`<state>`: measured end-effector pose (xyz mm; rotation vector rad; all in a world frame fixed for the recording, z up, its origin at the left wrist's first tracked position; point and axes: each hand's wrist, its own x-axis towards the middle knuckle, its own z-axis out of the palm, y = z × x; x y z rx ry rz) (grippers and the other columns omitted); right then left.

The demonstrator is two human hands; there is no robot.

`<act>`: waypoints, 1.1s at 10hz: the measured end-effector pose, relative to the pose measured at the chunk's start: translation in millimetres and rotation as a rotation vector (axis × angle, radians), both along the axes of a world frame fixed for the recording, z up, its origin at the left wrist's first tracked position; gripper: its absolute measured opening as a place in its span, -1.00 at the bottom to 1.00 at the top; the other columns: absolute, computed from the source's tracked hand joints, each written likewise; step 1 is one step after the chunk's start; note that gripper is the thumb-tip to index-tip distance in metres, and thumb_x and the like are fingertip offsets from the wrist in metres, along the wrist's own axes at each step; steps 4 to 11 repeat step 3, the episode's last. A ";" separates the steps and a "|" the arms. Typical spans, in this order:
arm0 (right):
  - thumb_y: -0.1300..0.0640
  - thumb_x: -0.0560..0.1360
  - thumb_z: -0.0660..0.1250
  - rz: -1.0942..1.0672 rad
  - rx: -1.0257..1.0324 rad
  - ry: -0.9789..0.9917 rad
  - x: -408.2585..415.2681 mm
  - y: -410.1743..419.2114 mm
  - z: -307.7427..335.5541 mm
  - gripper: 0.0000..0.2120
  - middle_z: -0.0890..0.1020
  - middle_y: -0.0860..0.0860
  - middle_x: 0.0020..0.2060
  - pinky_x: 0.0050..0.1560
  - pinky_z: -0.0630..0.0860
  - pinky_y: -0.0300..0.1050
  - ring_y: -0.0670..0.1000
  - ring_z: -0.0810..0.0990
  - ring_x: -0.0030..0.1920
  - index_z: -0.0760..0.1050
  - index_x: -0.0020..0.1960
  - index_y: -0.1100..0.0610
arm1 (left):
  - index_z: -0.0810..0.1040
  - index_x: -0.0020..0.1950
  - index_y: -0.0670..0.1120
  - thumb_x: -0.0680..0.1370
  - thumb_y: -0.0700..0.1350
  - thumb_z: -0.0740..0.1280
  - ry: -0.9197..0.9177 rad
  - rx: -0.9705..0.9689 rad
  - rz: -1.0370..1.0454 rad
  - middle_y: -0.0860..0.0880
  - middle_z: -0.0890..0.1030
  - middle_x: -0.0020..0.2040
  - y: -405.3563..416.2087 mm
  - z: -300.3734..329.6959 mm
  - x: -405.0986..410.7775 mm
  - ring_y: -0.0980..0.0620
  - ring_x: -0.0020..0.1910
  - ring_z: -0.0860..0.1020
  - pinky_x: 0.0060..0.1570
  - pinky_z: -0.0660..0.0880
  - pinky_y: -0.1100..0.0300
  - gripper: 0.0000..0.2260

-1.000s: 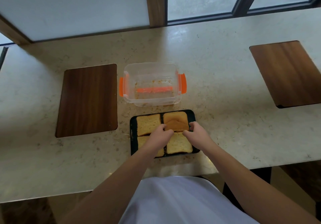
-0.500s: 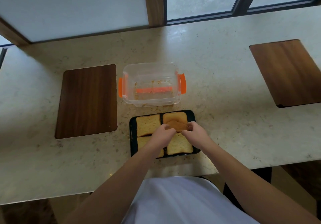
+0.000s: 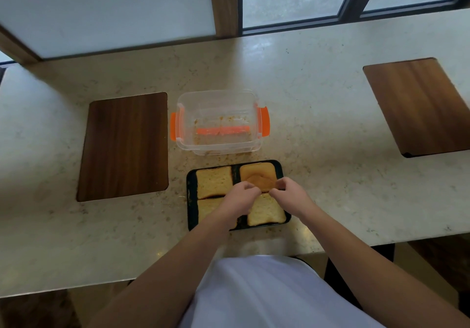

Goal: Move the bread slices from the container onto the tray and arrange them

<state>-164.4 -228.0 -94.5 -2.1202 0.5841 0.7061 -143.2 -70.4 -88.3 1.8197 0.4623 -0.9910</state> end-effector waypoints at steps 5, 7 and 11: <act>-0.01 0.52 0.29 0.084 -0.191 -0.052 1.2 7.8 -1.5 -0.48 0.55 0.06 0.29 0.09 0.57 0.03 0.06 0.55 0.17 0.38 0.44 0.11 | 0.50 0.20 0.04 0.57 0.04 0.26 -0.063 0.047 -0.061 0.14 0.50 0.01 9.7 3.3 -0.9 0.13 -0.03 0.51 -0.05 0.56 0.09 -0.77; -0.01 0.52 0.29 0.084 -0.191 -0.052 1.2 7.8 -1.5 -0.48 0.55 0.06 0.29 0.09 0.57 0.03 0.06 0.55 0.17 0.38 0.44 0.11 | 0.50 0.20 0.04 0.57 0.04 0.26 -0.063 0.047 -0.061 0.14 0.50 0.01 9.7 3.3 -0.9 0.13 -0.03 0.51 -0.05 0.56 0.09 -0.77; -0.01 0.52 0.29 0.084 -0.191 -0.052 1.2 7.8 -1.5 -0.48 0.55 0.06 0.29 0.09 0.57 0.03 0.06 0.55 0.17 0.38 0.44 0.11 | 0.50 0.20 0.04 0.57 0.04 0.26 -0.063 0.047 -0.061 0.14 0.50 0.01 9.7 3.3 -0.9 0.13 -0.03 0.51 -0.05 0.56 0.09 -0.77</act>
